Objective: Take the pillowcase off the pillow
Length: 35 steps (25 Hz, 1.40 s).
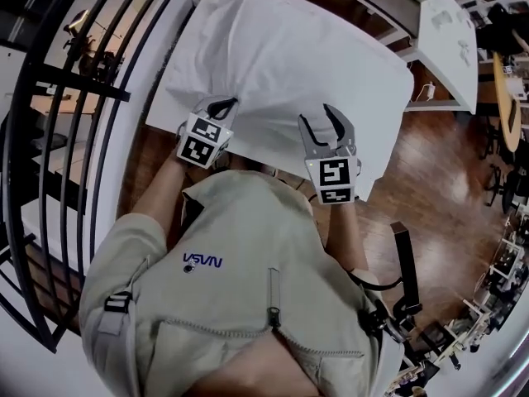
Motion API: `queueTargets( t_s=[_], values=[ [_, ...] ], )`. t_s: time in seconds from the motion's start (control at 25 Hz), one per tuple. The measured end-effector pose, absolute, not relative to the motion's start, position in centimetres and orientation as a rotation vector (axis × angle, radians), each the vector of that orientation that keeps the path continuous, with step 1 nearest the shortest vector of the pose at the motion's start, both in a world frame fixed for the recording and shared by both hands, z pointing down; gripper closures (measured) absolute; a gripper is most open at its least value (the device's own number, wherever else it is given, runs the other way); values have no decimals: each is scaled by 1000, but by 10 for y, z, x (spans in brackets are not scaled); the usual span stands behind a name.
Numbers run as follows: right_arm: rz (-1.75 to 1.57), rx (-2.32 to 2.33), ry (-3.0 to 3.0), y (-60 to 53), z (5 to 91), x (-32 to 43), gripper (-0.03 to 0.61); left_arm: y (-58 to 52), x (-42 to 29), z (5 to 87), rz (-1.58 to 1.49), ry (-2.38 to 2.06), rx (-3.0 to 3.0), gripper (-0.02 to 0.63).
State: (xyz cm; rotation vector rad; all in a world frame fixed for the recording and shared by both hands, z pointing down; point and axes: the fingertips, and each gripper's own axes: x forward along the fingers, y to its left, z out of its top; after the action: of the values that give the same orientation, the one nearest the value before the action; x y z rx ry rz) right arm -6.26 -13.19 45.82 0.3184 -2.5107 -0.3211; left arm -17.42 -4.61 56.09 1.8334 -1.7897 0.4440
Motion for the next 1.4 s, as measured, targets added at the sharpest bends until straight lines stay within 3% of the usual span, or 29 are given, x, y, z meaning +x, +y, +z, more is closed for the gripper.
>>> queueTargets(
  t_s=[0.2,0.36,0.44,0.48,0.52,0.92,1.08,1.2,1.28,1.4],
  values=[
    [-426,-25,-2486,-55,477,-144,357,-50,-138,552,376,-1736,1957,606],
    [-265,-48,-2433,-42,510,-172,370,-38,-151,554,357,-1749,1979,606],
    [-173,10,-2403,-47,527,-178,429,-30,-161,555,358,-1763,1983,606],
    [-163,50,-2374,-52,536,-179,534,-26,-166,555,353,-1774,1977,604],
    [-172,85,-2341,-57,545,-177,574,-21,-171,554,343,-1789,1966,604],
    [-146,158,-2316,-69,564,-163,574,-15,-250,564,310,-1946,1759,604],
    [-116,143,-2375,-57,552,-164,574,-25,-237,591,356,-1836,1803,504],
    [-40,72,-2460,-38,541,-164,483,-27,-240,598,284,-1810,1799,456],
    [-32,43,-2476,-28,541,-166,465,-32,-237,598,284,-1772,1830,453],
    [-55,18,-2450,-16,552,-170,443,-37,-228,597,376,-1715,1890,509]
  ],
)
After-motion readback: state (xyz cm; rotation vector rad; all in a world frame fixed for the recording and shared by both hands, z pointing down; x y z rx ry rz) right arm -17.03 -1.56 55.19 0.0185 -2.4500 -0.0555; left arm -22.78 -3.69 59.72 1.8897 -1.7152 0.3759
